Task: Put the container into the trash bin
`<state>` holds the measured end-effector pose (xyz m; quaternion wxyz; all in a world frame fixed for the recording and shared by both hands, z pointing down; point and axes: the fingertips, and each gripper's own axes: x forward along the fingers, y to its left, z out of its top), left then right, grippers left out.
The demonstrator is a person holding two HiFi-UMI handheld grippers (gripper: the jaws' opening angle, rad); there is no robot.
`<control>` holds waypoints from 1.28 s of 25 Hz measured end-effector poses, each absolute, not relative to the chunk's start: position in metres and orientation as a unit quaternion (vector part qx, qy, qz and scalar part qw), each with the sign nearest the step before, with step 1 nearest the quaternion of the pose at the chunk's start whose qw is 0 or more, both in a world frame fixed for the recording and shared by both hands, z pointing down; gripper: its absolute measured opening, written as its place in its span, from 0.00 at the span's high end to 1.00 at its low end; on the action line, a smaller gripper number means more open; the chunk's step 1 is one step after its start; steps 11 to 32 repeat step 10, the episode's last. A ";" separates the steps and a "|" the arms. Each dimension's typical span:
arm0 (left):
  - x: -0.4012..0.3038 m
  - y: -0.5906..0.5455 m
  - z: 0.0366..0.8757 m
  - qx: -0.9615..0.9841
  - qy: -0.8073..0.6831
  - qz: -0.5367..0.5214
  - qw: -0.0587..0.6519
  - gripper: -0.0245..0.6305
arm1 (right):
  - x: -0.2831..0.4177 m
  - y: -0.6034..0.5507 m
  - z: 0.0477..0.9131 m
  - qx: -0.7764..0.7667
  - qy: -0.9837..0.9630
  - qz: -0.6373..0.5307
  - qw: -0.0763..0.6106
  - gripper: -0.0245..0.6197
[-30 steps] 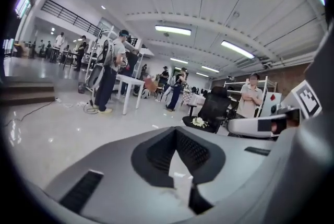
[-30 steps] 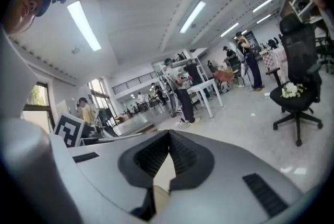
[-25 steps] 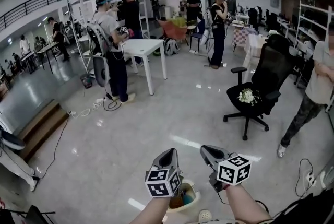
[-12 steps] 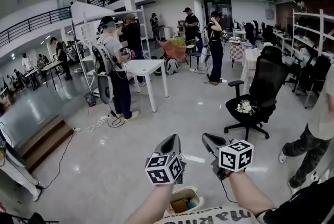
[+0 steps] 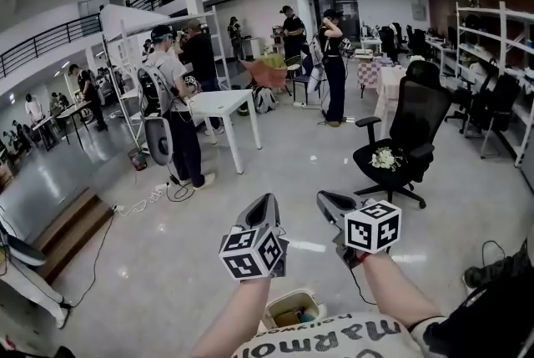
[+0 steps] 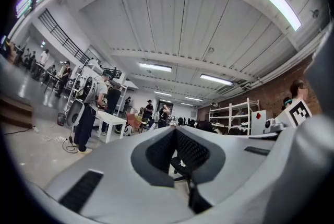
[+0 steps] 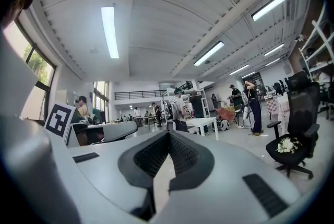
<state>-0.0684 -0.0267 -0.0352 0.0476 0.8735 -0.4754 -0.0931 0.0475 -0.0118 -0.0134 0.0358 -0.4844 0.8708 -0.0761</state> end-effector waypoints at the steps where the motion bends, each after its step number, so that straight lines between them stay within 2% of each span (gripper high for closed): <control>1: -0.068 -0.026 -0.036 0.874 -0.475 -0.093 0.046 0.98 | 0.049 -0.012 -0.013 -0.485 0.870 -0.076 0.036 0.96; 32: -0.067 -0.020 -0.051 0.876 -0.470 -0.099 0.041 0.98 | 0.053 -0.009 -0.027 -0.495 0.865 -0.072 0.038 0.96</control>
